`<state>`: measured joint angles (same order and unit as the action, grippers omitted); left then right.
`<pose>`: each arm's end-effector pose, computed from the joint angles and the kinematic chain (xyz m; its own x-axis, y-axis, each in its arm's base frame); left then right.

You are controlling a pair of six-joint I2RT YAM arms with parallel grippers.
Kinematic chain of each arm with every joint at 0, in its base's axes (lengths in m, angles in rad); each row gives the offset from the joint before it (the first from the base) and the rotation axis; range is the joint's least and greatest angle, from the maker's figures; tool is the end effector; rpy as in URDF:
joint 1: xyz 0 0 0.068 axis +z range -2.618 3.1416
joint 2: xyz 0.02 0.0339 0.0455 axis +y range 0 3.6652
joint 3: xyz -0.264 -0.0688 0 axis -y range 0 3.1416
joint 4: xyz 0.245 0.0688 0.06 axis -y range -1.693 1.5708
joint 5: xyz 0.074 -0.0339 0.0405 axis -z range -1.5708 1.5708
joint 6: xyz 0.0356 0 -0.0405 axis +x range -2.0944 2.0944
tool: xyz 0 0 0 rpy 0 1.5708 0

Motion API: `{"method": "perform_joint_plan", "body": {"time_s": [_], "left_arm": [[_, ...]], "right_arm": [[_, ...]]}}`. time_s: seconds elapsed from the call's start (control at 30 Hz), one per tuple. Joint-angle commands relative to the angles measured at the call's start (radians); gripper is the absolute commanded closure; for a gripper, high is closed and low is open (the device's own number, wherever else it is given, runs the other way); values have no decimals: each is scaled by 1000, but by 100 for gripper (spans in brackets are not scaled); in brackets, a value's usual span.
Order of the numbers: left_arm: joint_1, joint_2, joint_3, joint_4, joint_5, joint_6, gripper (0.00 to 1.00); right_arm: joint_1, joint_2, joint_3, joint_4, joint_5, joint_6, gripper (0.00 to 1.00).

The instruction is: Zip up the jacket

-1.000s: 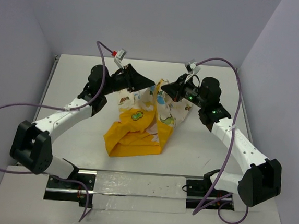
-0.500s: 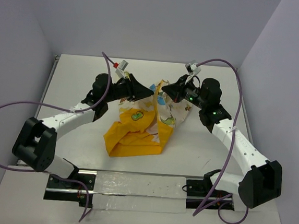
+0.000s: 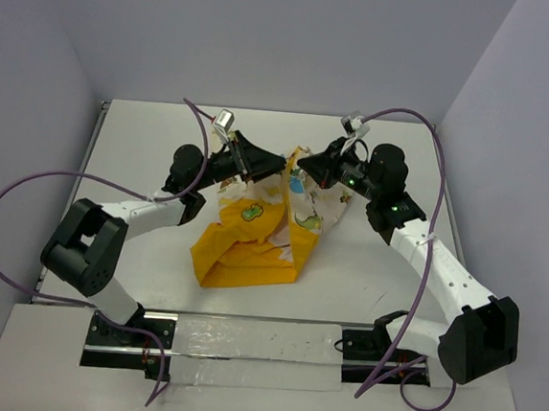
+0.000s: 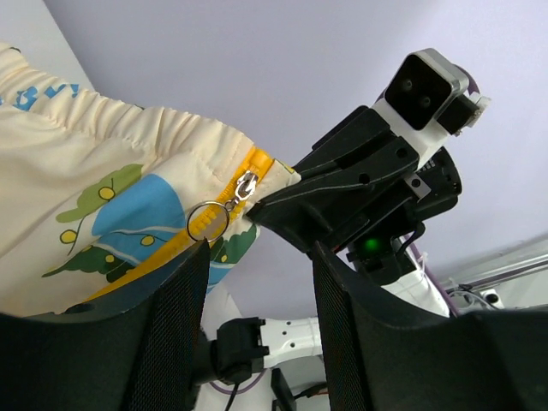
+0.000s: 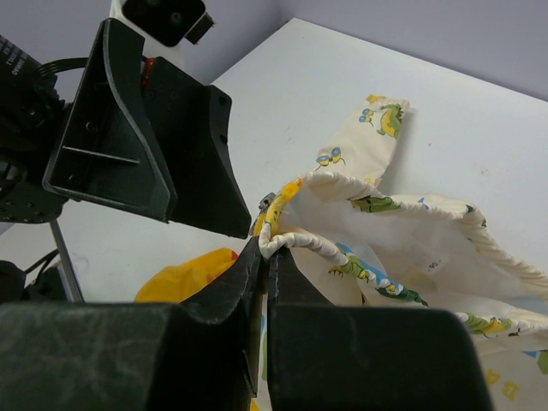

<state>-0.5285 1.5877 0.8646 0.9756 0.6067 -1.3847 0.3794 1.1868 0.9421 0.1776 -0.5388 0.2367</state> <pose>0.2901 -0.1929 0.2861 -0.8357 -0.4469 -0.3191 0.3769 -0.0440 -0.9252 0.2511 0.1198 0.3501 -0.2466 0.1184 -0.9619 -0.7567 0.5966 0.2674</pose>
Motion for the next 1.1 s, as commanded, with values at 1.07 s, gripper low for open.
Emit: {"method": "perform_joint_plan", "body": {"time_s": [1.07], "left_arm": [[-13, 164, 57, 324, -4, -174, 37]], "right_arm": [[-2, -56, 15, 34, 7, -13, 100]]}}
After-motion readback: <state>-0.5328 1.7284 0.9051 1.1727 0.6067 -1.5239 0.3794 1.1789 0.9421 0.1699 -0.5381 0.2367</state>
